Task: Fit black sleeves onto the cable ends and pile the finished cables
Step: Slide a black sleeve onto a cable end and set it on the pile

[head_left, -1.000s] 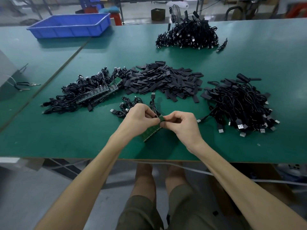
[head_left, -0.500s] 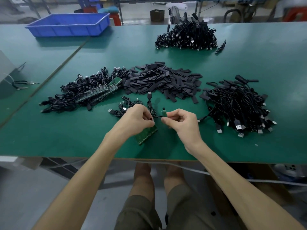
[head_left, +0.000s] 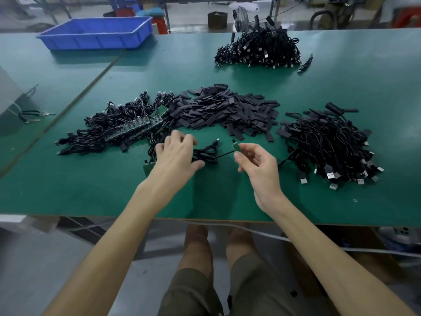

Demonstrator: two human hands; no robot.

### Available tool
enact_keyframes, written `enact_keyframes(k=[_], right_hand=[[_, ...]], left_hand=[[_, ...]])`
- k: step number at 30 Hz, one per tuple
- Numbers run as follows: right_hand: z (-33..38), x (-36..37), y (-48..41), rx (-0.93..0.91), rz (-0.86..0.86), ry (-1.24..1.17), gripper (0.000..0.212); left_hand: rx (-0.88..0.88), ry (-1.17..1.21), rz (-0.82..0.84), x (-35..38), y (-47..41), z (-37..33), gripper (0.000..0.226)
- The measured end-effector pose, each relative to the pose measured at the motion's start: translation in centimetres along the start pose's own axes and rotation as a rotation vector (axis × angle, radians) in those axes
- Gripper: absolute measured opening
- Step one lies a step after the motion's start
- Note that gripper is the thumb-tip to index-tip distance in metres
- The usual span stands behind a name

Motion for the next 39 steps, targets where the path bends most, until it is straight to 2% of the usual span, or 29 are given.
enact_keyframes(k=[2, 4, 6, 8, 10, 12, 16, 18, 19, 21, 23, 24, 26, 28, 30, 32, 35, 39], right_hand=[[0.1, 0.0, 0.0, -0.002, 0.006, -0.006, 0.015], [0.1, -0.1, 0.0, -0.002, -0.022, -0.019, 0.015], [0.2, -0.1, -0.1, 0.0, -0.056, -0.078, 0.013], [0.4, -0.2, -0.2, -0.002, -0.068, -0.16, 0.012], [0.5, -0.2, -0.2, 0.0, -0.085, -0.213, 0.012], [0.5, -0.3, -0.3, 0.005, -0.103, -0.22, 0.012], [0.1, -0.3, -0.3, 0.019, -0.112, -0.179, 0.015], [0.1, -0.3, -0.3, 0.024, -0.104, -0.157, 0.017], [0.1, -0.3, -0.3, 0.017, -0.095, -0.149, 0.019], [0.1, -0.2, -0.2, -0.003, -0.066, -0.13, 0.021], [0.1, -0.2, -0.2, -0.014, -0.038, -0.108, 0.021], [0.2, -0.1, -0.1, -0.016, -0.029, -0.099, 0.02], [0.2, -0.1, -0.1, -0.011, -0.02, -0.094, 0.019], [0.4, -0.1, 0.0, -0.01, -0.008, -0.1, 0.019], [0.5, 0.0, 0.0, -0.018, 0.023, -0.081, 0.019], [0.5, 0.1, 0.1, -0.025, 0.074, -0.052, 0.02], [0.5, 0.4, 0.1, -0.009, 0.136, -0.035, 0.008], [0.2, 0.4, -0.1, -0.029, 0.132, 0.021, 0.005]], left_hand=[[0.021, -0.07, -0.038, 0.5, -0.3, -0.1, 0.05], [-0.017, -0.118, -0.099, 0.8, -0.8, 0.6, 0.032], [-0.039, 0.012, -0.114, 1.0, -1.1, 1.3, 0.015], [-0.051, 0.17, -0.132, 0.9, -1.0, 1.7, 0.013], [-0.077, 0.217, -0.22, 0.7, -1.0, 2.2, 0.016], [-0.107, 0.162, -0.258, 0.4, -1.3, 2.8, 0.015], [-0.136, -0.084, -0.214, 0.7, -1.1, 2.8, 0.01], [-0.113, -0.165, -0.27, 1.2, -0.7, 2.2, 0.014], [-0.069, -0.112, -0.313, 1.2, -0.5, 1.7, 0.018], [0.044, 0.238, -0.282, 0.7, -0.1, 0.4, 0.023], [0.138, 0.638, -0.06, 0.3, 0.2, -1.1, 0.02], [0.189, 0.735, 0.031, 0.3, 0.4, -2.0, 0.019], [0.278, 0.743, 0.087, 0.7, 0.5, -3.3, 0.022], [0.318, 0.707, 0.046, 1.3, 0.3, -4.0, 0.027], [0.327, 0.728, -0.013, 1.5, 0.1, -4.3, 0.018], [0.299, 0.752, -0.063, 1.5, -0.2, -4.3, 0.01], [0.221, 0.767, -0.091, 1.3, -0.8, -4.0, 0.021], [0.166, 0.741, -0.04, 1.2, -1.6, -3.5, 0.022]])
Point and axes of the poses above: each hand's wrist, its own y-axis away from the middle knuckle, its own x-axis out of the palm, z = x × y, the point moved 2 cm from there along -y, towards the middle knuckle, and after that the axes turned 10 degrees about -x, right-handed, at the moved point
